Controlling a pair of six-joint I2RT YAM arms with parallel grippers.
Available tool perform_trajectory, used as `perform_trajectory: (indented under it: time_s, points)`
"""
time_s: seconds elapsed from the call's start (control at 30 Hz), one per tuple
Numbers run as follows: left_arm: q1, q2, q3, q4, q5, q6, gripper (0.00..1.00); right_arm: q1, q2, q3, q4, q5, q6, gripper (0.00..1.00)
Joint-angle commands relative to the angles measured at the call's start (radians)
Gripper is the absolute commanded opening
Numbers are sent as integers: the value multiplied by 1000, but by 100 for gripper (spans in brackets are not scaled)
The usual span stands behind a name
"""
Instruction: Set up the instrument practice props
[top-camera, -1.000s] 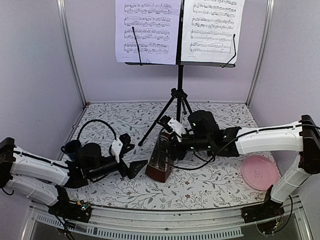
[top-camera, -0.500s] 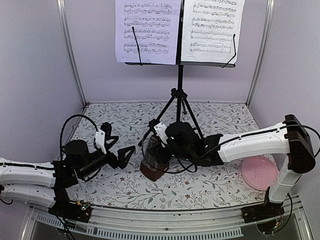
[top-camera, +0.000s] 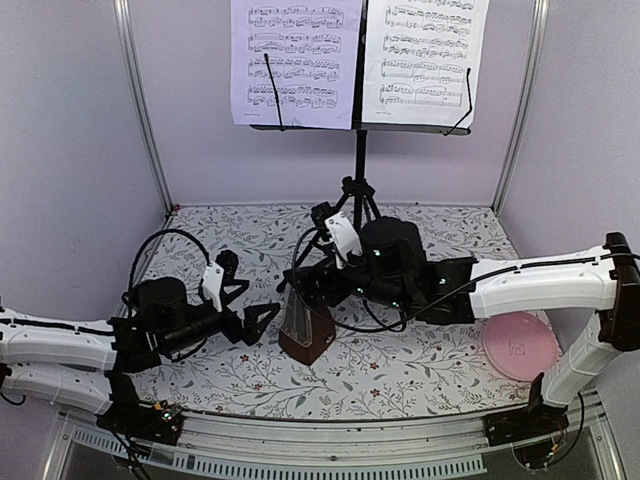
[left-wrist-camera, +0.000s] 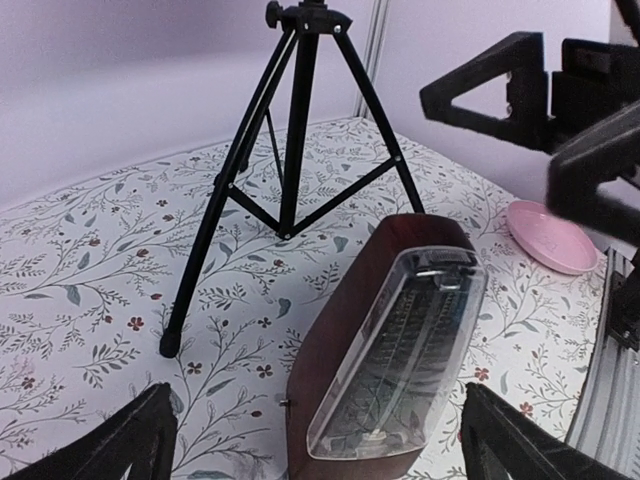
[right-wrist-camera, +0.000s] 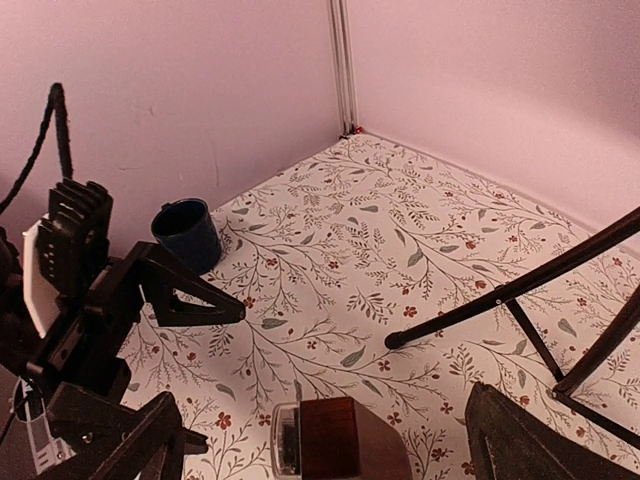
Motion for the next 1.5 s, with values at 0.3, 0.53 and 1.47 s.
perform_trajectory:
  time_s: [0.3,0.53,1.47]
  points:
    - [-68,230,121,68,-15,-90,99,-122,-318,-403,118,-70,124,99]
    - [-107,338,172,112,-37,-92,99,-134,-385,-583,190,-71,203,100]
    - [-131,571,367,1,-177,-108,59,-135,-116,-607,401,-154,171,93]
